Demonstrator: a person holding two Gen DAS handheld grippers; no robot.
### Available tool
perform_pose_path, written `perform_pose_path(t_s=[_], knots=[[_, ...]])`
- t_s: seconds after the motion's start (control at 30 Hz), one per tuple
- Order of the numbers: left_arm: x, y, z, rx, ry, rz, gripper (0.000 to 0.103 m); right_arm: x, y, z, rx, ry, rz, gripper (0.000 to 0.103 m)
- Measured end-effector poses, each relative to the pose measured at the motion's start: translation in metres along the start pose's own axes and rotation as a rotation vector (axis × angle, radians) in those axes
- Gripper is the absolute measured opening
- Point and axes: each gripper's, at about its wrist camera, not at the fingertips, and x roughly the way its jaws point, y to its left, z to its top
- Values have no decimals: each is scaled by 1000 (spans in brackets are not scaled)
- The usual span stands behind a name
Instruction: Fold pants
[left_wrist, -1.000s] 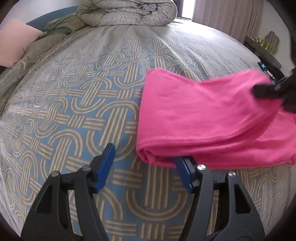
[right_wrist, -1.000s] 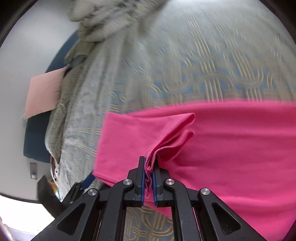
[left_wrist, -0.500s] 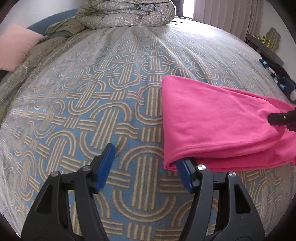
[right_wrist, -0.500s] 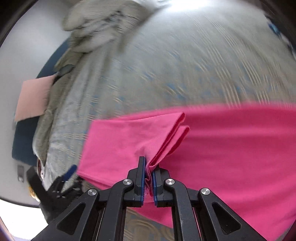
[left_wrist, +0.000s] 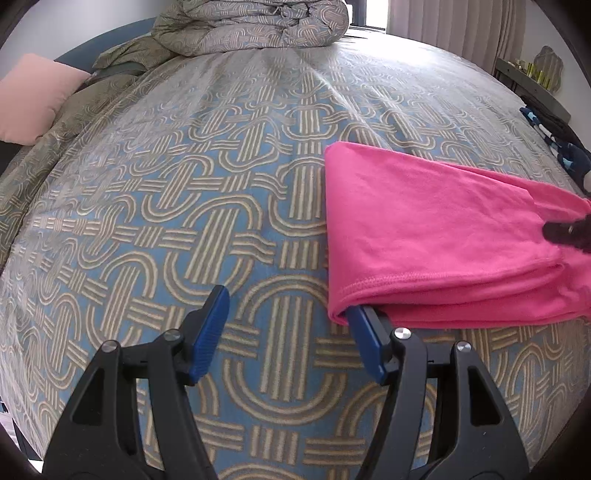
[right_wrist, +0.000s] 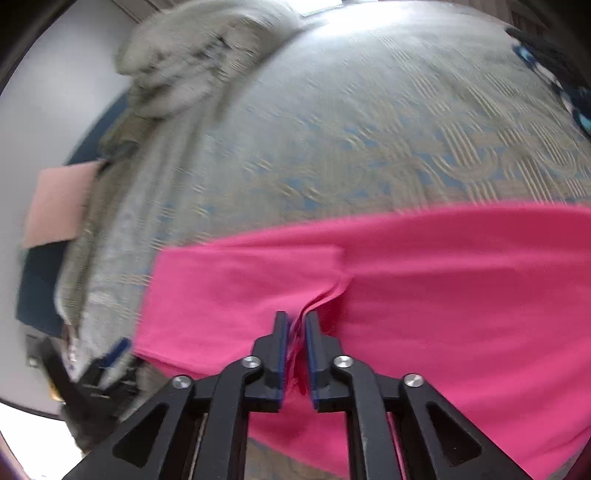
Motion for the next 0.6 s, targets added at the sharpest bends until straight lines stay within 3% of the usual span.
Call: perform_pose_path(t_s=[0.17,0.3,0.6], knots=[[-5,3,-5,8,18,-1,66,-9,-21,-10,56,-15,81,29],[-15,2,-7,11,9,-2,66,-30,-24,-19,30,-112,44,54],[-33,-26,3,66,-30,-51,66,-53,-49,-47,45,-228,-108,59]])
